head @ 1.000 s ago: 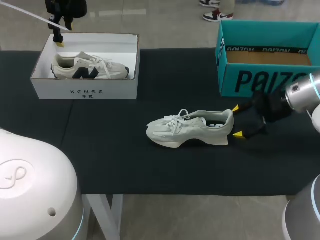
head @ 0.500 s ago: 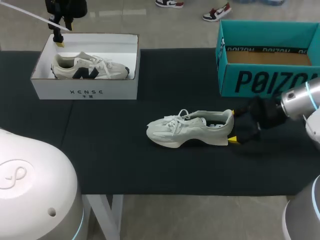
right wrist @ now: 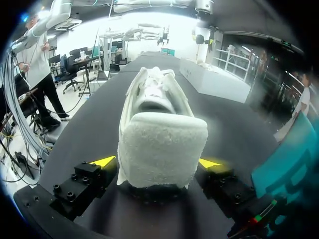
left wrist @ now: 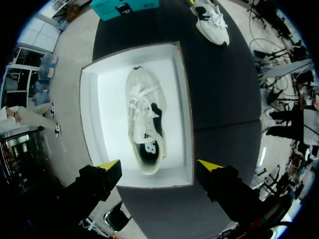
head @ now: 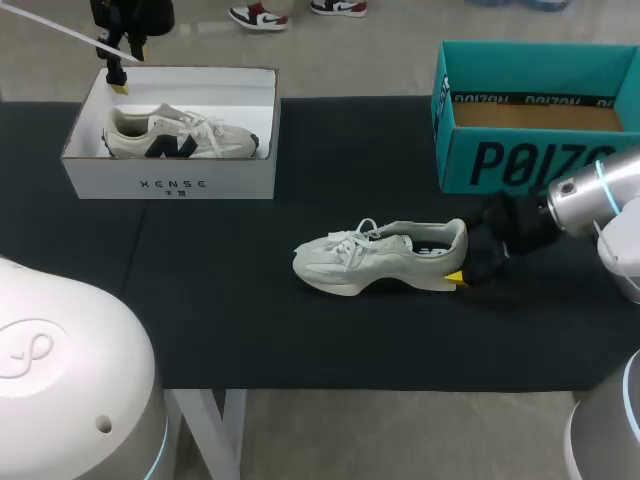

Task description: Take the shoe out of the shoebox, open the shoe tongue, remove and reinsert the insole, then place the shoe into the shoebox

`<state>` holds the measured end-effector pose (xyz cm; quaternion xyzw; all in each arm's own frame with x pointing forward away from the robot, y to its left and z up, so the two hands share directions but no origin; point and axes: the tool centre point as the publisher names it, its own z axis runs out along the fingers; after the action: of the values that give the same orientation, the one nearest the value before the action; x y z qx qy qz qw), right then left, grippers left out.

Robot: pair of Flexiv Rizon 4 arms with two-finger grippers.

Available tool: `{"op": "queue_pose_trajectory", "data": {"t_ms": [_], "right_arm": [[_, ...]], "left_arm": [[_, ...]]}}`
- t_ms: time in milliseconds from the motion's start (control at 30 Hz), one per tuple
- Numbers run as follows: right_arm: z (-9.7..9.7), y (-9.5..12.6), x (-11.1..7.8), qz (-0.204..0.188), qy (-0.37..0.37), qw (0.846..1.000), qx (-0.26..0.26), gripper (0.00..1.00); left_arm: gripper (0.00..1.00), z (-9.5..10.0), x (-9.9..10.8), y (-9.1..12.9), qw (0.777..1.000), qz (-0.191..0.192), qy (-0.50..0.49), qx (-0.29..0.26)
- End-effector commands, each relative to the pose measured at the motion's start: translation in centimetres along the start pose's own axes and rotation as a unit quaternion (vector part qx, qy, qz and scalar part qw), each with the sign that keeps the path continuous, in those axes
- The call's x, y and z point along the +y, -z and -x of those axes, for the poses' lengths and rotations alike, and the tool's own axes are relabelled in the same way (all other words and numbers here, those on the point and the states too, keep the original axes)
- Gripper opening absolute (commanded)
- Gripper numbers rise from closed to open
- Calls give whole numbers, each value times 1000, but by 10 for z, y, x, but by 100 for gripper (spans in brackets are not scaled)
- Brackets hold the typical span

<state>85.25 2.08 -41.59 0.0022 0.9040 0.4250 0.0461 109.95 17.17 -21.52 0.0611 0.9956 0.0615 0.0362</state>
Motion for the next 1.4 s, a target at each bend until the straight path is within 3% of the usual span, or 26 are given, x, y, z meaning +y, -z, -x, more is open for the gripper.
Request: {"op": "queue_pose_trajectory", "data": {"t_ms": [33,633,667,700,767,1400], "right_arm": [[5,-7,2,2,1,1000,3,100],[4,-26,4,22,-3,1000,2,100],[4,-27,4,21,-5,1000,3,89],[3,-28,4,21,-6,1000,4,42],[2,-29,3,25,-6,1000,8,0],[0,-30,4,28,-4,1000,11,0]], "left_arm": [[100,-1,0,0,1000,0,0,-1],[100,-1,0,0,1000,0,0,-1],[100,-1,0,0,1000,0,0,-1],[100,-1,0,0,1000,0,0,-1],[100,-1,0,0,1000,0,0,-1],[100,-1,0,0,1000,0,0,-1]]}}
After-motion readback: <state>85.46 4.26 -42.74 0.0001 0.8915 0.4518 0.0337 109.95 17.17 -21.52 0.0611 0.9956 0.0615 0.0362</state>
